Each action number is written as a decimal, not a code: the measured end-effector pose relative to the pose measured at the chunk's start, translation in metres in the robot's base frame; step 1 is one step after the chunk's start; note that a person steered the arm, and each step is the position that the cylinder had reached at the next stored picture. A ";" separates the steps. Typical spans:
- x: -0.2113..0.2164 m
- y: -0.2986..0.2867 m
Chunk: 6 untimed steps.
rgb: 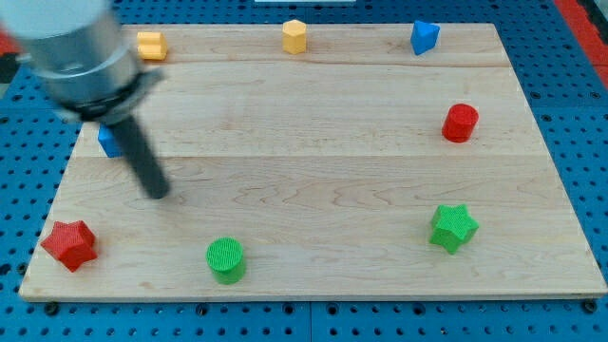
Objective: Push the green circle right and up a bit
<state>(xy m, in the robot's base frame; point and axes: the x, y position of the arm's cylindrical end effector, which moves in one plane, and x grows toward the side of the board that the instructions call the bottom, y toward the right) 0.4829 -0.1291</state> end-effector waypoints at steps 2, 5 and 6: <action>0.098 0.122; 0.133 0.048; 0.131 -0.014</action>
<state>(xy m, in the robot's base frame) 0.6142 -0.1427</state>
